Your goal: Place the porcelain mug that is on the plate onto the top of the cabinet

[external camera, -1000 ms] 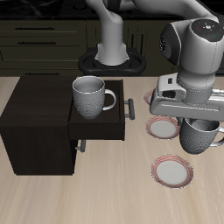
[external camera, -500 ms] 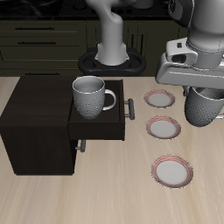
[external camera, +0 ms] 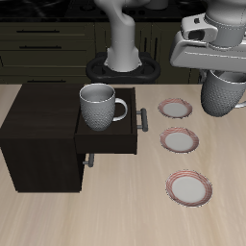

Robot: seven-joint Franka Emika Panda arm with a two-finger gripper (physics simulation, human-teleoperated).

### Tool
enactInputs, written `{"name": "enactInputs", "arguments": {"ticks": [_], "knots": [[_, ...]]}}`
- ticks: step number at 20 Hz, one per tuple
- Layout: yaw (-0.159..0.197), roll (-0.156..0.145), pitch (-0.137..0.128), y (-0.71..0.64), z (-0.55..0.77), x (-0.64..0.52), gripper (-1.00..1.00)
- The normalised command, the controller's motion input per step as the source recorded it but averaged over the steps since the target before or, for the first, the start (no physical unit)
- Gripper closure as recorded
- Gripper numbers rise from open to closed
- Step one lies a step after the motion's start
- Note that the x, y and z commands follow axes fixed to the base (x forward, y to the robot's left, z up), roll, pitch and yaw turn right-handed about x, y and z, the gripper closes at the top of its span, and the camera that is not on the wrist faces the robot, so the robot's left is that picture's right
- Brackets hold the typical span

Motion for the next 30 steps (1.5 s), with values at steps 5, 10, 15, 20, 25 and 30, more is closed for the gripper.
{"name": "enactInputs", "arguments": {"ticks": [5,10,15,20,25,30], "knots": [[0.015,-0.009,-0.030,-0.16,0.37,-0.28,1.00],[0.021,0.032,0.001,-0.19,0.16,-0.21,1.00],[0.018,-0.002,-0.020,-0.39,0.22,-0.12,1.00],[0.000,-0.018,-0.007,-0.54,0.22,-0.14,1.00],[0.021,0.001,-0.019,-0.34,0.10,-0.09,1.00],[0.013,0.024,0.007,-0.42,0.02,-0.03,1.00]]}}
